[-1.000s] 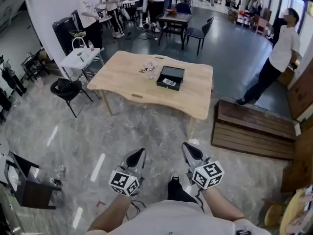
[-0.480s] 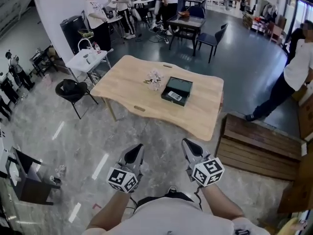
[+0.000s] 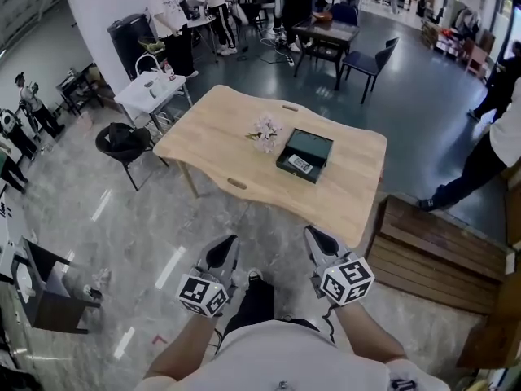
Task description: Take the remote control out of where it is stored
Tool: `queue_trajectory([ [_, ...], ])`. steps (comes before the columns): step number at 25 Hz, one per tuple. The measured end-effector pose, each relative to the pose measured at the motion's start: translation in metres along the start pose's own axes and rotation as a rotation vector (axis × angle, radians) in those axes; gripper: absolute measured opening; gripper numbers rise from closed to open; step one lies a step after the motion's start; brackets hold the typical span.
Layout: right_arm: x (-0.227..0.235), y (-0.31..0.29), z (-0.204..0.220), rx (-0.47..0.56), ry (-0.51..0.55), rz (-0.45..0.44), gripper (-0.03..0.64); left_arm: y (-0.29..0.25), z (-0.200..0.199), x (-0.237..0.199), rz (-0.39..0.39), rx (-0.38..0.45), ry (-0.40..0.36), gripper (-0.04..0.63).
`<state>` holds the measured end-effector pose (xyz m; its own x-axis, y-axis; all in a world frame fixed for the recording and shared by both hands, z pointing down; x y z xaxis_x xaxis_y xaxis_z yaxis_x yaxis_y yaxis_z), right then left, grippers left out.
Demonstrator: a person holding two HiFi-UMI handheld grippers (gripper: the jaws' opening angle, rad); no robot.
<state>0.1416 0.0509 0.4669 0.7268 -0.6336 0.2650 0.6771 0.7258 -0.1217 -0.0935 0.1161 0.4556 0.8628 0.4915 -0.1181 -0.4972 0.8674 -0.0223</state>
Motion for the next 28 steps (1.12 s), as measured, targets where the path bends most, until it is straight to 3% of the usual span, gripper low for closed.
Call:
queue_trajectory([
  [6, 0.025, -0.050, -0.007, -0.014, 0.003, 0.023, 0.028, -0.050, -0.001, -0.042, 0.032, 0.011, 0.005, 0.000],
  [23, 0.105, -0.271, -0.078, 0.011, 0.023, 0.175, 0.028, -0.231, -0.052, -0.249, 0.192, 0.046, -0.002, 0.000],
  [28, 0.128, -0.307, -0.080, -0.024, 0.030, 0.209, 0.028, -0.265, -0.044, -0.285, 0.203, 0.021, 0.043, 0.000],
])
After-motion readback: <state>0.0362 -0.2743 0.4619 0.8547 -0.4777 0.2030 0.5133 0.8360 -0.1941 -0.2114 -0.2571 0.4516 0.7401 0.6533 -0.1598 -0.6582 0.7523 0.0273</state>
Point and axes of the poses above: the fingertips, and each gripper's own axes: y backward along the fingers, x to its right, z out of its underside, the point moved 6 cm from there along y, backward along the fingers, and after that the axes turned 5 degrees about z, right-handed, at the moved point
